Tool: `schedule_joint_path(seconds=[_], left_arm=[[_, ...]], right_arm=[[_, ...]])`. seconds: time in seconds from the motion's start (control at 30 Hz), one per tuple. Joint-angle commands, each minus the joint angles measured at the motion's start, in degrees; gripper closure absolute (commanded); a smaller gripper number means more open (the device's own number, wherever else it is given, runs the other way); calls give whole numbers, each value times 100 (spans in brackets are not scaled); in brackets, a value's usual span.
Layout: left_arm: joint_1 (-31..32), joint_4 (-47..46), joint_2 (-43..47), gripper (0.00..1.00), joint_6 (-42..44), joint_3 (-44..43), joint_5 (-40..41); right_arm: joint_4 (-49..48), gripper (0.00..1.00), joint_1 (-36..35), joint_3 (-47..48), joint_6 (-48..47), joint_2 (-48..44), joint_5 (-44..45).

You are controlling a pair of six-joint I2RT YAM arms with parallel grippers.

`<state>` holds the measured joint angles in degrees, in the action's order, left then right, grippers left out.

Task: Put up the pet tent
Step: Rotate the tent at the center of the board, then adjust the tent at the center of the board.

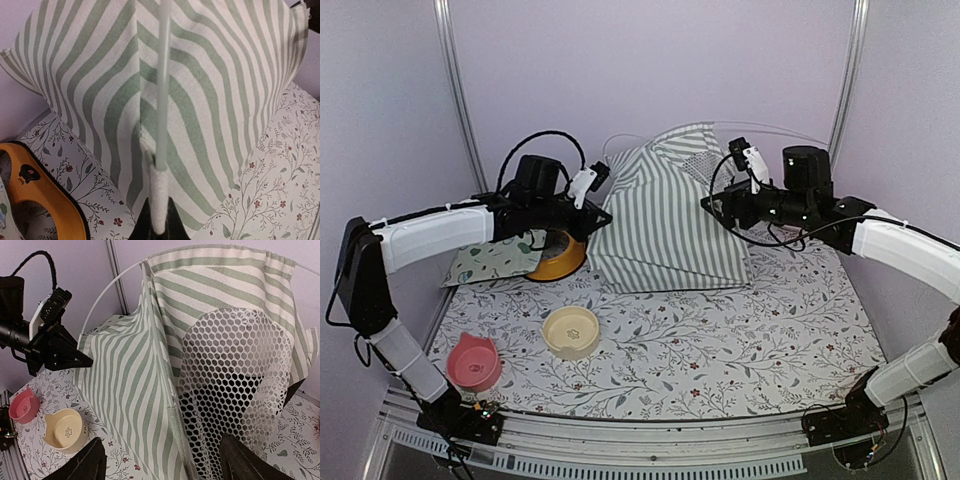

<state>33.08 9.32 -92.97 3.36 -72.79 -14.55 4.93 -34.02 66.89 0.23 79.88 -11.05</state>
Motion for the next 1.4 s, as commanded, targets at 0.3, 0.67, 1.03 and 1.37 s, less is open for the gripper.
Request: schedule_joint_path(seconds=[0.3, 0.67, 1.03, 1.37], left_arm=[[462, -154, -20, 100, -112, -247, 82], [620, -168, -6, 100, -95, -267, 145], [693, -264, 9, 100, -76, -247, 93], [699, -275, 16, 100, -11, -339, 218]], right_arm=[[-1032, 31, -551, 589, 2964, -142, -1049], [-1276, 46, -1212, 2218, 3794, 1910, 183], [-1393, 69, -1137, 2548, 4140, 2507, 413], [-1337, 79, -1134, 2292, 4248, 2443, 365]])
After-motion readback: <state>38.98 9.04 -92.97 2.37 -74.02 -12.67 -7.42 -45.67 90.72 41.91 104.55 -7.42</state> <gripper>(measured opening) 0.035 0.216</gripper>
